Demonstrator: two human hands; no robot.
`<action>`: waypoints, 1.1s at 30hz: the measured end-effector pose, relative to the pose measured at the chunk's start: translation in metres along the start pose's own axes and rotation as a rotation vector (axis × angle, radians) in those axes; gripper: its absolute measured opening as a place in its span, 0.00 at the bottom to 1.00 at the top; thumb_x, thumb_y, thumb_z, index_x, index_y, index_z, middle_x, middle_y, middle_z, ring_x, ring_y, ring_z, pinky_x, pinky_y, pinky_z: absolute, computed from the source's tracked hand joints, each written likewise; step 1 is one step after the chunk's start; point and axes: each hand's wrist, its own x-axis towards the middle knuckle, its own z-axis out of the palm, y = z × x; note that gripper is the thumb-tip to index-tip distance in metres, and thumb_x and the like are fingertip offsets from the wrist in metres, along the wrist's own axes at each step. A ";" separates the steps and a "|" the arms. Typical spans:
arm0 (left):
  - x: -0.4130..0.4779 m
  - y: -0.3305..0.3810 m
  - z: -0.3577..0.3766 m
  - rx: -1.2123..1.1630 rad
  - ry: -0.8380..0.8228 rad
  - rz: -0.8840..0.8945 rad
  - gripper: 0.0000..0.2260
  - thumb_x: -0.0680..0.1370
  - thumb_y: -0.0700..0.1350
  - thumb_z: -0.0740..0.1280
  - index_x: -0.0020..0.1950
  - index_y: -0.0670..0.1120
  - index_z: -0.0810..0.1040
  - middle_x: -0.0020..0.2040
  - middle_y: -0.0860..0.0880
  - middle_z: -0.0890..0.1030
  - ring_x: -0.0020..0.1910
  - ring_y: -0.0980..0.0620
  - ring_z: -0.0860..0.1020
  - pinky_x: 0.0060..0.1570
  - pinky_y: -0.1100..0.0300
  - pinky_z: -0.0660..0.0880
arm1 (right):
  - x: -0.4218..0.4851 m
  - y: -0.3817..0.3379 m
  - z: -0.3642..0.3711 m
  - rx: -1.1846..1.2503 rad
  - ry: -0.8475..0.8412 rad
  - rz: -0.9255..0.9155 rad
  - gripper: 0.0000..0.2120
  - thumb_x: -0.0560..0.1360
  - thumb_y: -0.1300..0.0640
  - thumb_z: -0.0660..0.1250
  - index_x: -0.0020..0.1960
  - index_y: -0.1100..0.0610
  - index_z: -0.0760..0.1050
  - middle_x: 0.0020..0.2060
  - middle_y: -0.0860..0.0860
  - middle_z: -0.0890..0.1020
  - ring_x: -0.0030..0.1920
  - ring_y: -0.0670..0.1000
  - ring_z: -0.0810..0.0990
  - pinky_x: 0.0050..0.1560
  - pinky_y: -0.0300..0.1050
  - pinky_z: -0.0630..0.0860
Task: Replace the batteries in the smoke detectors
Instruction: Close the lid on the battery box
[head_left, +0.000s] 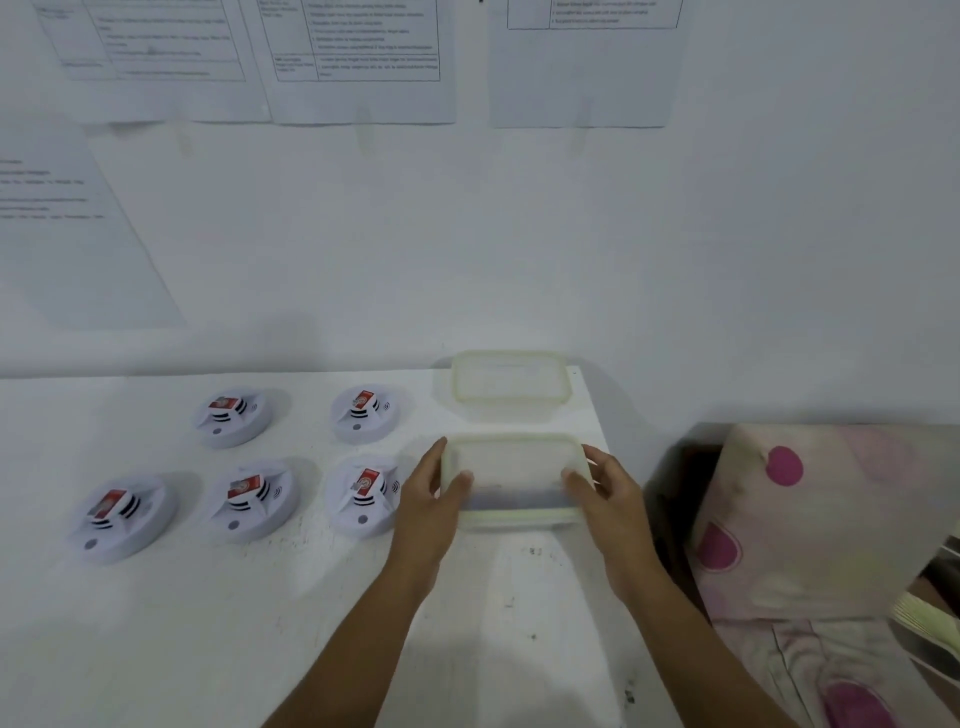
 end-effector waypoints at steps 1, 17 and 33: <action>0.002 0.001 -0.001 0.006 -0.012 0.006 0.25 0.79 0.43 0.67 0.76 0.50 0.66 0.73 0.58 0.69 0.72 0.57 0.67 0.69 0.59 0.65 | 0.001 -0.002 0.001 0.000 0.010 -0.003 0.15 0.76 0.58 0.69 0.62 0.48 0.77 0.52 0.47 0.84 0.52 0.46 0.82 0.47 0.37 0.76; 0.017 0.028 -0.182 0.860 -0.023 0.333 0.29 0.74 0.56 0.71 0.72 0.48 0.70 0.72 0.48 0.72 0.70 0.48 0.68 0.68 0.55 0.65 | -0.056 -0.044 0.144 -0.707 -0.320 -0.643 0.22 0.75 0.54 0.68 0.68 0.52 0.70 0.64 0.48 0.74 0.65 0.48 0.71 0.63 0.38 0.67; 0.027 -0.039 -0.260 0.649 -0.099 0.330 0.41 0.68 0.52 0.78 0.76 0.48 0.63 0.74 0.51 0.67 0.73 0.53 0.64 0.67 0.64 0.59 | -0.067 0.033 0.216 -0.648 -0.077 -0.347 0.38 0.65 0.50 0.79 0.71 0.50 0.67 0.62 0.43 0.71 0.64 0.46 0.72 0.60 0.40 0.69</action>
